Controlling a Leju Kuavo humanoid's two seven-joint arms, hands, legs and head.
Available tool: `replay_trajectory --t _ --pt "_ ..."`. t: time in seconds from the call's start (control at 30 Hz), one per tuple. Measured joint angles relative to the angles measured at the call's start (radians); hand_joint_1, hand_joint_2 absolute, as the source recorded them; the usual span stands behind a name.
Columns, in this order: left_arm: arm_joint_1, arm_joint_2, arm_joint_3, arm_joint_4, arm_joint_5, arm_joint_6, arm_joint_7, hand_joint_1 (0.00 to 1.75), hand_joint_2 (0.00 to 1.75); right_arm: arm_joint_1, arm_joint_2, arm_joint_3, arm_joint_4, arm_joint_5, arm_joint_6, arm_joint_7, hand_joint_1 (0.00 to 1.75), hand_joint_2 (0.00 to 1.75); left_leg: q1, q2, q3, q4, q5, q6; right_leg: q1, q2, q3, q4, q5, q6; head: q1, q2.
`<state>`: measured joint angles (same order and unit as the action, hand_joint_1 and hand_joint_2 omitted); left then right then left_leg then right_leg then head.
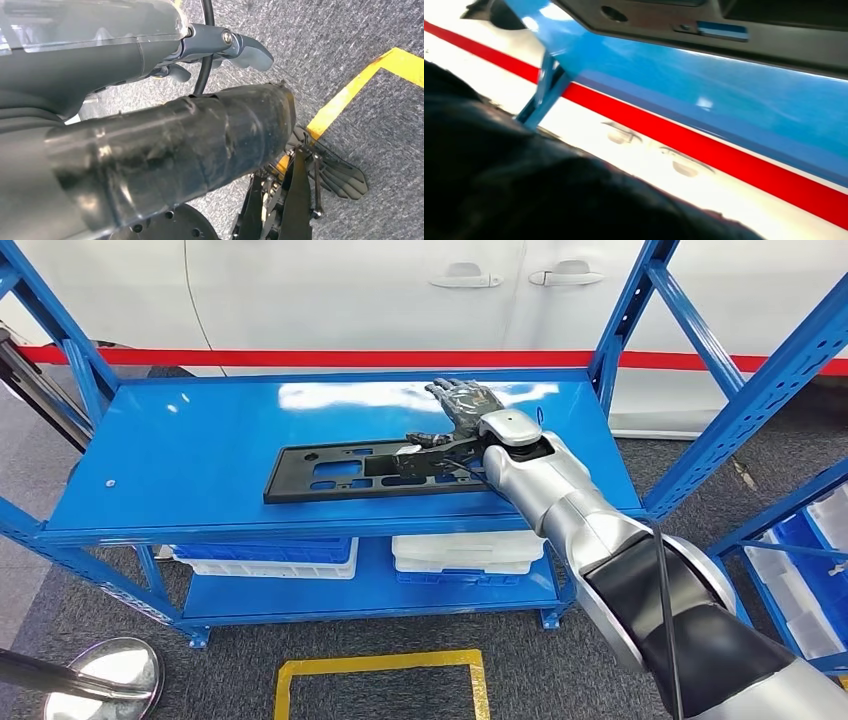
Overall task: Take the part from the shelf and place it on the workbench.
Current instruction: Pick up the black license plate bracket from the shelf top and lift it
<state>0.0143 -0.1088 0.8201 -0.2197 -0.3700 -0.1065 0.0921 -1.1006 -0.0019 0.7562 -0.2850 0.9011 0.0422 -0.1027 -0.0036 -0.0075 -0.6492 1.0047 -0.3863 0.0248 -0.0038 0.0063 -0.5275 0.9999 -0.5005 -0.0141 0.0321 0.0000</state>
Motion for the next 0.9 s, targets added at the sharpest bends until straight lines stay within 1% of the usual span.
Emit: replay_trajectory --t 0.13,0.23,0.37,0.6,0.9 --pt "0.0 0.0 0.009 0.0 -0.01 -0.008 -0.008 0.0 0.0 0.003 0.0 -0.006 -0.001 -0.02 0.008 -0.082 0.0 0.0 -0.001 0.0 0.001 0.001 -0.001 0.002 -0.001 0.0 0.001 -0.002 0.0 0.001 0.0 0.0" --pt "0.0 0.0 0.012 0.0 -0.021 -0.013 -0.009 0.0 0.0 0.015 -0.004 -0.006 -0.001 -0.02 0.023 -0.114 0.0 0.0 -0.002 0.0 0.001 0.002 0.0 0.003 -0.001 0.0 0.001 -0.002 0.002 0.004 0.0 0.0" --pt "0.0 0.0 0.012 0.0 -0.03 -0.011 -0.009 0.0 0.0 0.026 -0.015 -0.005 -0.001 -0.015 0.029 -0.12 0.0 0.0 -0.002 0.0 0.001 0.002 0.001 0.005 -0.002 0.0 0.001 -0.002 0.002 0.008 0.0 0.0" --pt "0.001 0.0 0.013 0.0 -0.041 0.001 -0.009 0.0 0.0 0.033 -0.034 -0.005 -0.001 -0.022 0.028 -0.123 0.0 0.0 -0.002 0.0 0.001 0.002 0.001 0.005 -0.002 0.0 0.002 -0.002 0.002 0.008 0.0 0.0" --pt "-0.001 0.0 0.018 0.0 -0.071 -0.001 -0.022 0.0 0.0 0.084 -0.048 -0.005 -0.001 -0.045 0.026 -0.142 0.0 0.0 -0.002 0.0 0.001 0.002 0.001 0.005 -0.001 0.0 0.002 -0.002 0.002 0.009 0.0 0.0"
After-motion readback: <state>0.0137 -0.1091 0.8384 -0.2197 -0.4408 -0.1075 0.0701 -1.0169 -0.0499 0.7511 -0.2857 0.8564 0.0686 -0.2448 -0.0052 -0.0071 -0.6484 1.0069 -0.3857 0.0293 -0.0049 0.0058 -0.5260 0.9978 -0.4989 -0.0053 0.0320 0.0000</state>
